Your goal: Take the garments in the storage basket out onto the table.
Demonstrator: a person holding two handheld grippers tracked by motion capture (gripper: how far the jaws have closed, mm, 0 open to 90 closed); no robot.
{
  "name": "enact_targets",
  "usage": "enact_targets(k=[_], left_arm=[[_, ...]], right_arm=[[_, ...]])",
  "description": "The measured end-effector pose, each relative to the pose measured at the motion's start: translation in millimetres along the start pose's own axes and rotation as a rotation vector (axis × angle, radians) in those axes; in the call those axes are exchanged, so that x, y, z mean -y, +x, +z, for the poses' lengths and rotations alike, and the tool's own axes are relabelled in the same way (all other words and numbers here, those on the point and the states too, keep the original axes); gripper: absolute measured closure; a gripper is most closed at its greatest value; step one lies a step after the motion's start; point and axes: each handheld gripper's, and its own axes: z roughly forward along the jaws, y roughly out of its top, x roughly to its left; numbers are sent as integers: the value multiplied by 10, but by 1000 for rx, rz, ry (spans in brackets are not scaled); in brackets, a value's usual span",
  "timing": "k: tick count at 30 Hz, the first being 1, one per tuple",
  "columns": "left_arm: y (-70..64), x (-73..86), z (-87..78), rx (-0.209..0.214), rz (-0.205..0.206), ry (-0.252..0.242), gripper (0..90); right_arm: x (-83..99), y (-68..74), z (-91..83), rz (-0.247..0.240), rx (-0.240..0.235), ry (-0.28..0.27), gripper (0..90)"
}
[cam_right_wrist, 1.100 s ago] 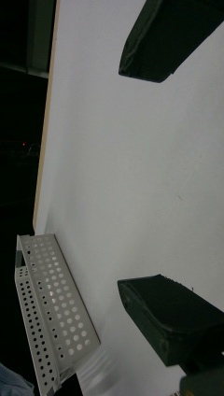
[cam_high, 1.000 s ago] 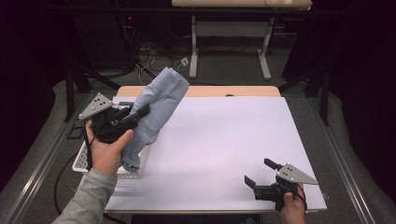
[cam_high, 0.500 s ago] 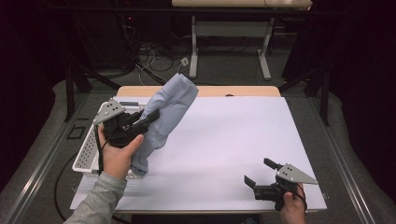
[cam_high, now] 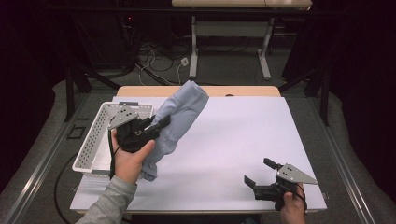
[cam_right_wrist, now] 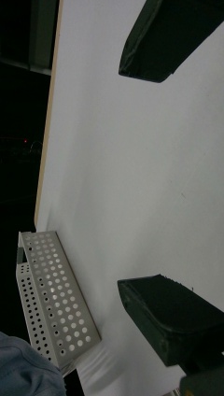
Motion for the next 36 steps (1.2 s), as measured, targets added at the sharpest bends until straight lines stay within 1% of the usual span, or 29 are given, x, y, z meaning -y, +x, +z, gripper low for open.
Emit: enact_targets(k=[4,5,13,16,18,22,27,28,33,36], left_arm=[[-38,55,42,-4,4,-3,705],[-44,69,50,-2,5,2,705],[-89,207,145,8,-10,25,705],[-95,264,182,7,-14,34,705],[-94,303,210,6,-19,37,705],[-74,400,282,-1,-35,55,705],[-54,460,340,-9,-43,71,705],[-53,473,353,-11,-50,73,705],[-45,537,425,-14,-61,88,705],[-50,581,475,-17,-65,109,705]], right_arm=[[-2,-1,-1,-3,-1,-2,4],[-1,1,-1,0,-1,-2,4],[-1,4,-3,1,-2,-1,5],[1,7,3,1,-1,-11,4],[-1,4,-3,1,-2,0,4],[0,3,1,-1,0,-8,5],[1,7,3,0,-2,-5,5],[2,6,5,0,-1,-6,4],[3,8,7,1,0,-5,4],[4,10,9,1,0,-7,4]])
